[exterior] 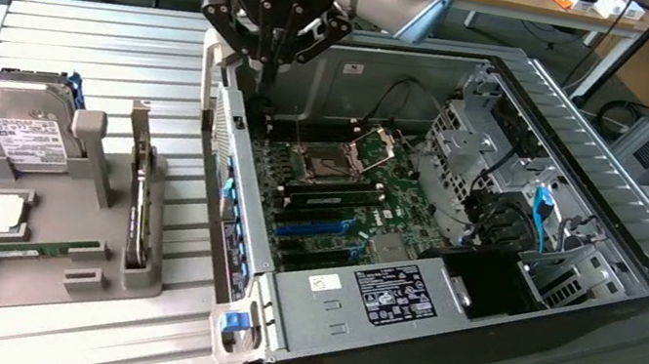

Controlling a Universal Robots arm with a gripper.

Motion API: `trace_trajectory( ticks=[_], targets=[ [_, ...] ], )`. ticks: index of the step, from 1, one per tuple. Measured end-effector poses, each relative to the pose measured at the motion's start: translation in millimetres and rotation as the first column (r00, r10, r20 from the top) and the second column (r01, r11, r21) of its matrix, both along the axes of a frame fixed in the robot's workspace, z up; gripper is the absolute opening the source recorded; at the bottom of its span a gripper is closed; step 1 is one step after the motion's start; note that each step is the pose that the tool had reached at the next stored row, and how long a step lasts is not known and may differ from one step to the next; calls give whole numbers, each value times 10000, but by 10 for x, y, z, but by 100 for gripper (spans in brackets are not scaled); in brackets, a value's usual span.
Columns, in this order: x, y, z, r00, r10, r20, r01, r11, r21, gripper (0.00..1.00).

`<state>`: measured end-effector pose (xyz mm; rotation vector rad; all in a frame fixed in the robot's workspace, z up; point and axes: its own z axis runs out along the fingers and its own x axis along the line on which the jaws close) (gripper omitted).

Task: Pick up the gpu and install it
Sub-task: 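Reach for the gpu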

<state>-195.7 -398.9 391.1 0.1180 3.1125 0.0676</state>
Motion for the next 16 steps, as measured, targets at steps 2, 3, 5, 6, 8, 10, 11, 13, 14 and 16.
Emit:
trace_trajectory(
  ticks=[2,3,5,6,8,10,11,13,14,16],
  targets=[
    [-38,0,-1,10000,0,0,0,10000,1,11],
    [-49,0,-1,10000,0,0,0,10000,0,11],
    [-73,0,-1,10000,0,0,0,10000,0,11],
    [-84,0,-1,10000,-1,-1,1,10000,0,11],
    [-115,0,-1,10000,0,0,0,10000,0,11],
    [-135,0,-1,10000,0,-1,0,10000,0,11],
    [-147,0,-1,10000,0,-1,0,10000,0,11],
    [-173,0,-2,10000,0,-1,0,10000,0,11],
    [-201,0,-2,10000,0,0,0,10000,0,11],
    [-236,0,-2,10000,0,0,0,10000,0,11]
  ],
)
